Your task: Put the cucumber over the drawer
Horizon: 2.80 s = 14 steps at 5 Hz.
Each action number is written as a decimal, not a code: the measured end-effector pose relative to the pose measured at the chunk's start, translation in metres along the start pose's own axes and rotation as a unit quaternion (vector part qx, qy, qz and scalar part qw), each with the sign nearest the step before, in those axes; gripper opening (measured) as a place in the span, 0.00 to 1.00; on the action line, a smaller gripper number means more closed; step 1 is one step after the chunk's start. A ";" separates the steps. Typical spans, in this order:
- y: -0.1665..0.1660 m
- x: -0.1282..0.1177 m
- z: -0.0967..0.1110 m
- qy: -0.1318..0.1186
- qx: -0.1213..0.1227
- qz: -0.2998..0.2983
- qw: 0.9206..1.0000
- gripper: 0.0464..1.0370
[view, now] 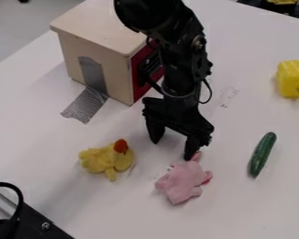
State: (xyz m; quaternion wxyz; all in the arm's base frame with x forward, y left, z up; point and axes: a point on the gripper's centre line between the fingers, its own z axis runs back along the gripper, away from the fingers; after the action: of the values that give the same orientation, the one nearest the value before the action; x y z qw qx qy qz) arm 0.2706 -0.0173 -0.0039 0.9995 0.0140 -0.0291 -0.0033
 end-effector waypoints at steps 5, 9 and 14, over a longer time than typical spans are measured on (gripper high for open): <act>-0.110 0.079 0.079 -0.087 0.004 -0.020 0.996 0.96; -0.104 0.057 0.007 0.007 0.018 0.000 1.000 0.93; -0.074 0.079 0.059 -0.055 -0.015 -0.009 0.998 0.27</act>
State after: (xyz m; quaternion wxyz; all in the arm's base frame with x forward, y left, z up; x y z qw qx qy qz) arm 0.3458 -0.0932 0.0574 0.9964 -0.0009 -0.0843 -0.0133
